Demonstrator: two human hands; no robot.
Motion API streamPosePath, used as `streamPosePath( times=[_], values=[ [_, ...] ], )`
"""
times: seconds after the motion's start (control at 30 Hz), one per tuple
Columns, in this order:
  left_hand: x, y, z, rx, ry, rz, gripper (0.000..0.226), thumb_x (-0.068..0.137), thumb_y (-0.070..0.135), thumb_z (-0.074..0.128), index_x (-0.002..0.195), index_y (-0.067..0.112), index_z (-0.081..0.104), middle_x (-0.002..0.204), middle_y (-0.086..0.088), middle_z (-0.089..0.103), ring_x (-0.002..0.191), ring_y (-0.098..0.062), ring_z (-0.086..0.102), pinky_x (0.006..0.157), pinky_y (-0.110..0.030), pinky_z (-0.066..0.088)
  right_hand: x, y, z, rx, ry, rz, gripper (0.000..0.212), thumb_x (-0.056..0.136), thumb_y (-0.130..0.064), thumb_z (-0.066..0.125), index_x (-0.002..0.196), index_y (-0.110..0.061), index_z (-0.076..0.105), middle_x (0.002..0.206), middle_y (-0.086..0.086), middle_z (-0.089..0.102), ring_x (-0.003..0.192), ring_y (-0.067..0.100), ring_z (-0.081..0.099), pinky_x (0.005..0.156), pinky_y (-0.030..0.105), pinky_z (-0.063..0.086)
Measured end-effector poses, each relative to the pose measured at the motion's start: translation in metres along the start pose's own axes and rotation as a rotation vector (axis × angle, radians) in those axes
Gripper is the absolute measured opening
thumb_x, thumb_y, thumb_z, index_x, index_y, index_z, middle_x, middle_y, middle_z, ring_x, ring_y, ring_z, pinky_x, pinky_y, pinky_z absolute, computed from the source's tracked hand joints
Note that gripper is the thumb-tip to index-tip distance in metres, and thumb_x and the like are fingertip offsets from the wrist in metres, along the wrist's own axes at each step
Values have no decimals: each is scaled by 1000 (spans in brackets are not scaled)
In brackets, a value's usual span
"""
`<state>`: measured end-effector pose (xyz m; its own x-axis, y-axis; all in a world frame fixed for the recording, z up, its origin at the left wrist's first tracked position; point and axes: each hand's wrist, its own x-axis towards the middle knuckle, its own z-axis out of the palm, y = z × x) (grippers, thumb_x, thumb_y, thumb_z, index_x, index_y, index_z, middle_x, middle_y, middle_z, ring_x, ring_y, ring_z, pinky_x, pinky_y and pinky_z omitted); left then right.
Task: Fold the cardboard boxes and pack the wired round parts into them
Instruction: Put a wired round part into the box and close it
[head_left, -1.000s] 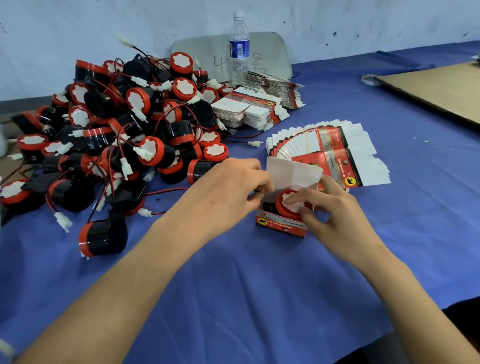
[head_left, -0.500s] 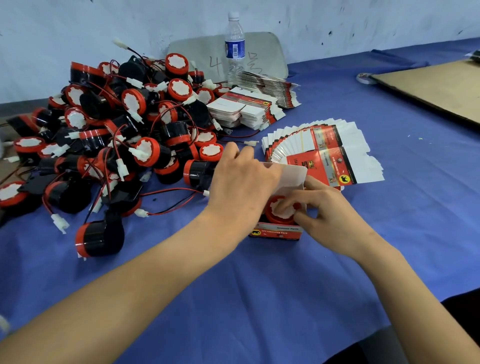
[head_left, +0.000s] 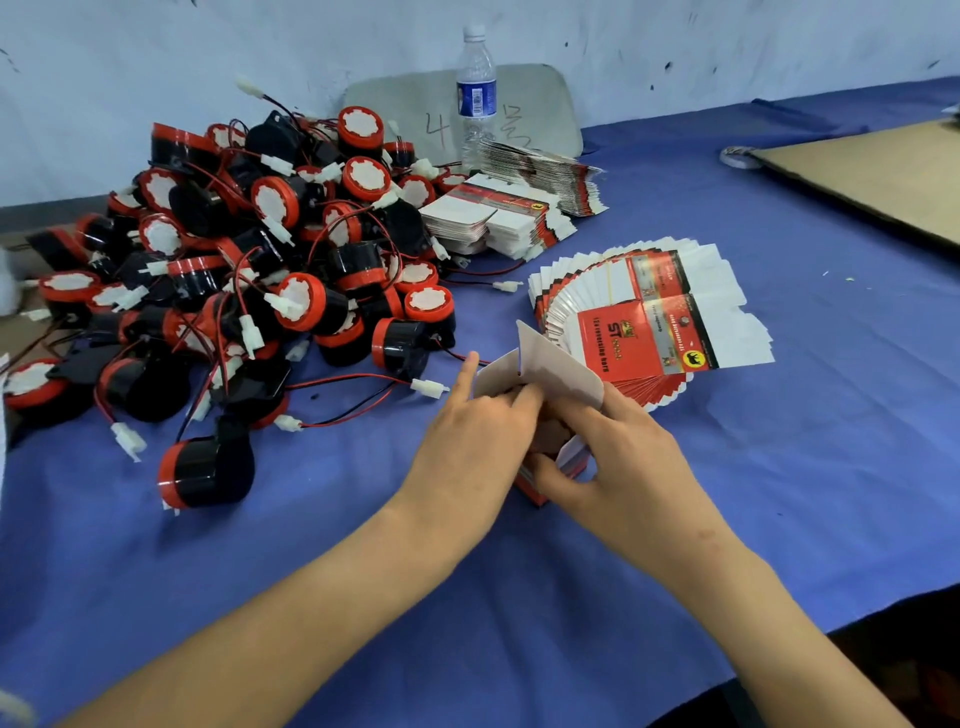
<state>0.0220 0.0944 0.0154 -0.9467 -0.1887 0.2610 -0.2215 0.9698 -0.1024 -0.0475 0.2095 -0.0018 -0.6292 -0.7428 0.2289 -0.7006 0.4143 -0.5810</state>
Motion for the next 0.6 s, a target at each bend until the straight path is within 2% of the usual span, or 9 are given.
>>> streamPosePath(
  times=[0.03,0.07,0.13,0.2,0.33,0.4,0.47,0.53,0.6],
  values=[
    [1,-2,0,-50,38,1,40,60,0,78,97,13,72,69,1,66,81,-25,69,102,-37,43,1,0,0,6,-11,7,33,78,-35,56,108,-24,66,102,3,58,93,23,54,80,33,47],
    [1,-4,-2,-61,-17,-28,35,64,-1,76,95,16,71,69,1,64,75,-24,66,107,-36,39,1,1,-1,17,-18,13,34,78,-34,58,111,-27,66,101,1,59,92,21,55,81,32,48],
    [2,-7,1,-21,-119,-66,31,86,4,55,111,21,62,88,5,64,84,-20,59,119,-37,10,3,2,-4,22,-28,22,36,77,-33,63,114,-31,65,98,-2,61,89,17,57,80,30,49],
    [5,-8,2,14,-149,-83,32,91,6,46,115,23,58,102,4,65,94,-20,58,119,-39,3,5,1,-6,14,-49,29,38,76,-34,65,114,-33,65,96,-4,62,87,15,59,80,31,50],
    [10,-14,4,-62,-137,-135,31,94,6,44,106,24,65,95,1,66,82,-24,45,114,-33,19,8,-1,-9,19,-107,42,42,74,-37,61,115,-35,64,99,-3,62,90,16,60,82,32,50],
    [13,-18,5,-91,-163,-176,31,96,6,45,110,23,66,100,-2,67,102,-29,51,111,-34,31,9,-1,-10,-1,-132,38,43,76,-36,61,119,-36,62,101,-1,62,91,17,59,82,31,50],
    [14,-15,1,-30,-196,-178,30,94,2,44,110,18,65,101,-6,66,109,-31,51,110,-34,29,12,-2,-10,-34,-155,27,41,77,-36,61,118,-39,61,101,-1,62,90,17,56,79,28,49],
    [14,-10,-4,18,-232,-165,25,91,-3,45,101,14,60,94,-8,58,88,-27,52,98,-34,35,14,-4,-9,-83,-201,18,35,78,-36,60,113,-39,59,97,-1,63,87,17,54,72,26,48],
    [20,-11,-9,25,-255,-143,19,89,-5,47,83,13,48,75,-3,41,75,-25,50,75,-35,38,16,-5,-9,-125,-223,12,29,79,-35,60,108,-34,60,91,-2,66,82,17,55,67,26,47]
  ],
)
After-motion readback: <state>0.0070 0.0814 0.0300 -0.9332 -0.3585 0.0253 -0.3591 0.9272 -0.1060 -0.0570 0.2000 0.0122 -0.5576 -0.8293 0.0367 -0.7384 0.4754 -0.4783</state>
